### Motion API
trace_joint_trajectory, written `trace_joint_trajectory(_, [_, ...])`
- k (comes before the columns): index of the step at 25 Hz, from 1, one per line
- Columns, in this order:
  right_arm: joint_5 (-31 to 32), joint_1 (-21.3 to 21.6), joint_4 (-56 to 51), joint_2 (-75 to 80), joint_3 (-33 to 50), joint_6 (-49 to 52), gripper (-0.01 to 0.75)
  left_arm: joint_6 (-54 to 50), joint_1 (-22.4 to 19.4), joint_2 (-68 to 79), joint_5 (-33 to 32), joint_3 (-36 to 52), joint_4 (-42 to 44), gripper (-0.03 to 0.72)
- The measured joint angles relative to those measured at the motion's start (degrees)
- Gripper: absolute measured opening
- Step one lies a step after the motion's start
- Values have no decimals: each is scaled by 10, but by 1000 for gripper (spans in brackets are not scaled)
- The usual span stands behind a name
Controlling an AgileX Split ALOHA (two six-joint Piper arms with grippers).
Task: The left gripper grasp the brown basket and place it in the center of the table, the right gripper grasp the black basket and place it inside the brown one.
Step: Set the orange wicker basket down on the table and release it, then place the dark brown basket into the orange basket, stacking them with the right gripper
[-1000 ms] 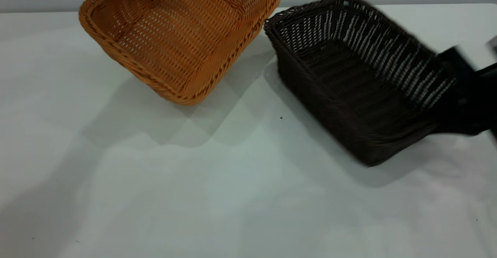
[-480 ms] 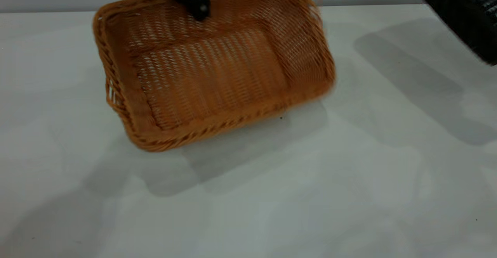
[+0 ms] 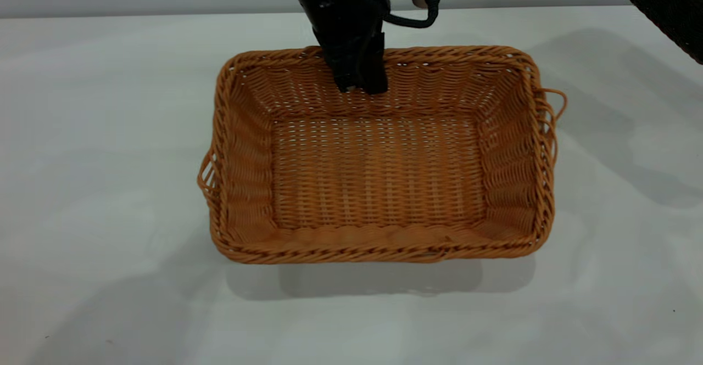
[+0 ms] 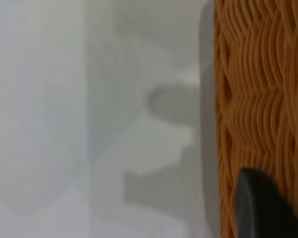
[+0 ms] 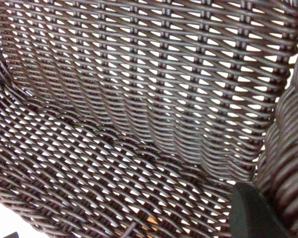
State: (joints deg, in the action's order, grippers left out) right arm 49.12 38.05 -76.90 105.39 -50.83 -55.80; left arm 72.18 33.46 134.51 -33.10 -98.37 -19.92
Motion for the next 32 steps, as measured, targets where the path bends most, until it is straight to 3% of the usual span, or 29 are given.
trace_joint_trajectory(6, [9, 0, 21, 0, -1, 15, 82, 32, 0, 0, 11, 0, -19, 132])
trace_joint_trajectory(14, [27, 0, 22, 0, -1, 17, 82, 32, 0, 0, 23, -1, -35, 415])
trace_joint_trajectory(17, [27, 0, 22, 0, -1, 17, 82, 15, 0, 0, 34, -1, -35, 477])
trace_joint_trajectory(24, [26, -17, 22, 0, -1, 17, 82, -132, -16, -27, 68, -1, -29, 498])
trace_joint_trajectory(28, [26, -59, 53, 0, -14, 36, 82, -216, -65, -61, 35, -1, -29, 498])
trace_joint_trajectory(32, [29, -125, 160, 0, -57, 123, 82, -295, -138, -97, -10, -1, -28, 498])
